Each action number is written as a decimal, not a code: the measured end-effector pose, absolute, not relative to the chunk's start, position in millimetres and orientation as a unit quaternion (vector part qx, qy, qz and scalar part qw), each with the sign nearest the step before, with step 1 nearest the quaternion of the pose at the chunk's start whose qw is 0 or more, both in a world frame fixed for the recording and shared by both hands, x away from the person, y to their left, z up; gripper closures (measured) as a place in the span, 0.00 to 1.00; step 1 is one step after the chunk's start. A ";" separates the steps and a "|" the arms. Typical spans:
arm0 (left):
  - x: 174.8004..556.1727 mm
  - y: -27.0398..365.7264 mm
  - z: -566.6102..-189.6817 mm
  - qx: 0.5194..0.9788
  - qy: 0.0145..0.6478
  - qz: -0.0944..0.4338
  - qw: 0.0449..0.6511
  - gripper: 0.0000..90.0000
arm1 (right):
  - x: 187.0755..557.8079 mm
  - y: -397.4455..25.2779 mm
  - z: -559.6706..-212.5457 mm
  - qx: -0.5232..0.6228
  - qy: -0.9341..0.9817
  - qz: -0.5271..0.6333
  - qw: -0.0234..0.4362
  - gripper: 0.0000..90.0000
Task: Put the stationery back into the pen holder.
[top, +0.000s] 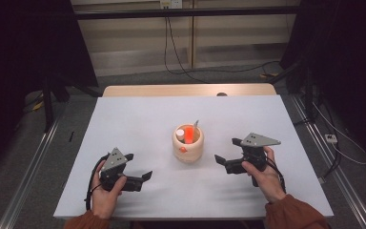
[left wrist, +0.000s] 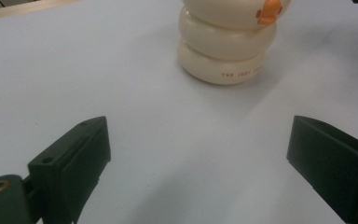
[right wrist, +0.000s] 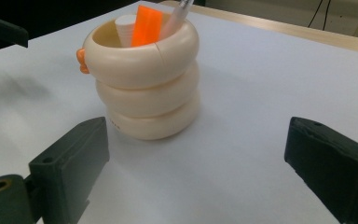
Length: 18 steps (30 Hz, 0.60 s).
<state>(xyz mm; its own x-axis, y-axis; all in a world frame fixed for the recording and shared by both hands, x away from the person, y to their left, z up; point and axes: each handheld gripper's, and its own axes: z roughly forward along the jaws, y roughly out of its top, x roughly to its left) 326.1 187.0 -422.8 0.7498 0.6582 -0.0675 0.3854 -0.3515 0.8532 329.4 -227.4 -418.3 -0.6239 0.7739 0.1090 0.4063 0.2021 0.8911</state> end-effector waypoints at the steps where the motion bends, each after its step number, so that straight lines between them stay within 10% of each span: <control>1: 326.5 187.0 -422.5 0.811 0.320 0.147 0.467 0.07 | 328.1 -229.2 -418.6 0.392 0.752 0.495 0.188 0.07; 18: 325.5 185.1 -421.4 0.809 0.322 0.147 0.469 0.07 | 300.9 -263.7 -427.3 0.433 0.729 0.484 0.218 0.07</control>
<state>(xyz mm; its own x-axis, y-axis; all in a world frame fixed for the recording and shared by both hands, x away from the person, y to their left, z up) 325.5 185.1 -421.4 0.7499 0.6585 -0.0636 0.3822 -0.3528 0.8541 300.9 -263.7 -427.3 -0.5301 0.8418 0.1018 0.4207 0.1569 0.8935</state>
